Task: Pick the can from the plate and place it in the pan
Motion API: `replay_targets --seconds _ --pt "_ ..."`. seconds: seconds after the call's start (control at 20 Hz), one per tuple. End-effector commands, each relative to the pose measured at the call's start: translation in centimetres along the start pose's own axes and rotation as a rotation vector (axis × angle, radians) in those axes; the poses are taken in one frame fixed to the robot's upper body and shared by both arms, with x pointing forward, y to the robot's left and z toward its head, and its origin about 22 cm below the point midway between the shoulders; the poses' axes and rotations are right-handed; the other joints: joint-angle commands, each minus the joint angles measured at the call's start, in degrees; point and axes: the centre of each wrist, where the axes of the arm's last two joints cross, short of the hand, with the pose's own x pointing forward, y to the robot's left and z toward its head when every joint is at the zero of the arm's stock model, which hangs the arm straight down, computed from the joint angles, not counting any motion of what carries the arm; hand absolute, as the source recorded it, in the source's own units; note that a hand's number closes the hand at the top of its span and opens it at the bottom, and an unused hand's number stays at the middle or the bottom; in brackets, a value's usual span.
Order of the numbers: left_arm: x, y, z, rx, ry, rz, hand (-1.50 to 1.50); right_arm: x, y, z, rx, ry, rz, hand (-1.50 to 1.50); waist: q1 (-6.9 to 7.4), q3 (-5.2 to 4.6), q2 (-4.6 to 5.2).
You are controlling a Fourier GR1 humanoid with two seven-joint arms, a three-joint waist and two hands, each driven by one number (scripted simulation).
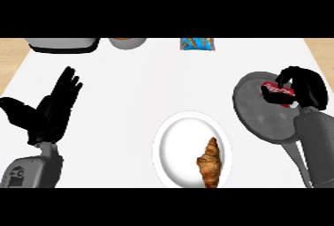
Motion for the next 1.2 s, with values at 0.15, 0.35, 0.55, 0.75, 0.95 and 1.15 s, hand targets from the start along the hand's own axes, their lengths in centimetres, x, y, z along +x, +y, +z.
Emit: replay_targets --seconds 0.15,0.35,0.55,0.75,0.95,1.15 --pt "0.1 0.1 -0.3 0.0 -0.007 0.009 0.0 -3.7 3.1 0.3 0.142 0.116 -0.107 -1.5 -0.08 0.0 -0.02" --pt "0.8 0.6 1.1 0.0 0.007 -0.004 0.0 -2.9 3.5 -1.0 0.117 0.087 -0.181 -1.5 0.36 0.04 0.0" --pt "0.3 -0.3 0.7 -0.003 -0.011 0.0 0.0 -5.9 0.7 -0.7 -0.025 0.033 -0.385 -1.5 -0.19 0.08 -0.12" --pt "-0.3 0.5 1.0 0.029 0.022 0.01 0.0 -9.1 0.0 1.2 -0.094 0.071 -0.592 -1.5 -1.54 0.02 -0.56" --pt "-0.7 1.8 1.1 0.03 0.016 0.01 0.0 -13.9 -2.7 3.5 -0.105 0.075 -0.755 -1.5 -2.02 -0.05 -0.67" --pt "-0.2 1.2 0.7 0.023 0.006 -0.004 0.0 -18.1 -7.3 5.4 -0.088 0.027 -0.856 -1.5 -2.25 -0.07 -0.69"
